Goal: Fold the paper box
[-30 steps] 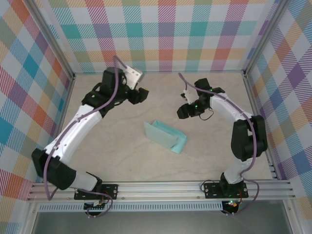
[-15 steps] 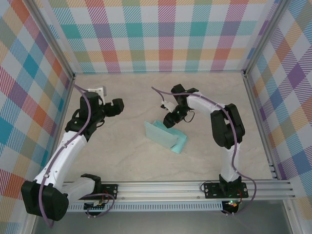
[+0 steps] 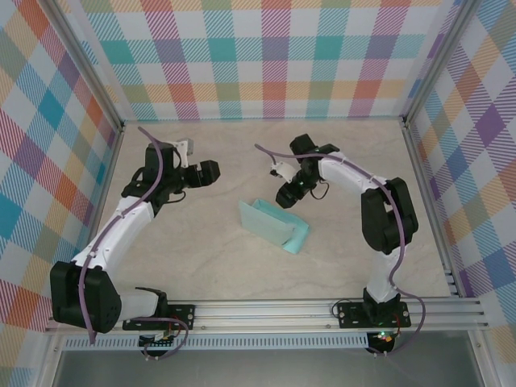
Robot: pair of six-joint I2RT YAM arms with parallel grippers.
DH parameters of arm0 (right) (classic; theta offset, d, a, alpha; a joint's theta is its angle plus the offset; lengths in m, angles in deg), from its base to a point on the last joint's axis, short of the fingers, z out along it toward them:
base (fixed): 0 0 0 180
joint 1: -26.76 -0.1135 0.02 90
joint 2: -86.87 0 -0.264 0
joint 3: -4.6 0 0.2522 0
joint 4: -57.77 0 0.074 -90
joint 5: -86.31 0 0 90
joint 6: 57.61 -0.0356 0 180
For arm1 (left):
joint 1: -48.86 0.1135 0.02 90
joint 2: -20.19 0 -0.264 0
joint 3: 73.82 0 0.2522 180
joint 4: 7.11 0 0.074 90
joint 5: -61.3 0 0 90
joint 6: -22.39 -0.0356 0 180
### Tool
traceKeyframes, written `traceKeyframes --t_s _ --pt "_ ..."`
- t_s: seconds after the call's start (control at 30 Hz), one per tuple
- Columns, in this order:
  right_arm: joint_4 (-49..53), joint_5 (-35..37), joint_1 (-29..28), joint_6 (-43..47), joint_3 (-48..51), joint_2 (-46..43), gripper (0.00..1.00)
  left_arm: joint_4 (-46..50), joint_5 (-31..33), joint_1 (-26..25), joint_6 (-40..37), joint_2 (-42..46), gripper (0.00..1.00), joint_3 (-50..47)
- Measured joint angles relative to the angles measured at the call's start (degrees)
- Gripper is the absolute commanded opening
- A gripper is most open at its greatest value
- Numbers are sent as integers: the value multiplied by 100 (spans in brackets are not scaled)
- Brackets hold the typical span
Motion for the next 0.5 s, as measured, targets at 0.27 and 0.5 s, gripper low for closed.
traceKeyframes --t_s 0.27,0.5 --pt "-186 275 -205 573 153 216 46 278 256 4 2 2 86 48" --pt "-369 503 -229 968 345 345 21 382 413 15 0 2 86 44"
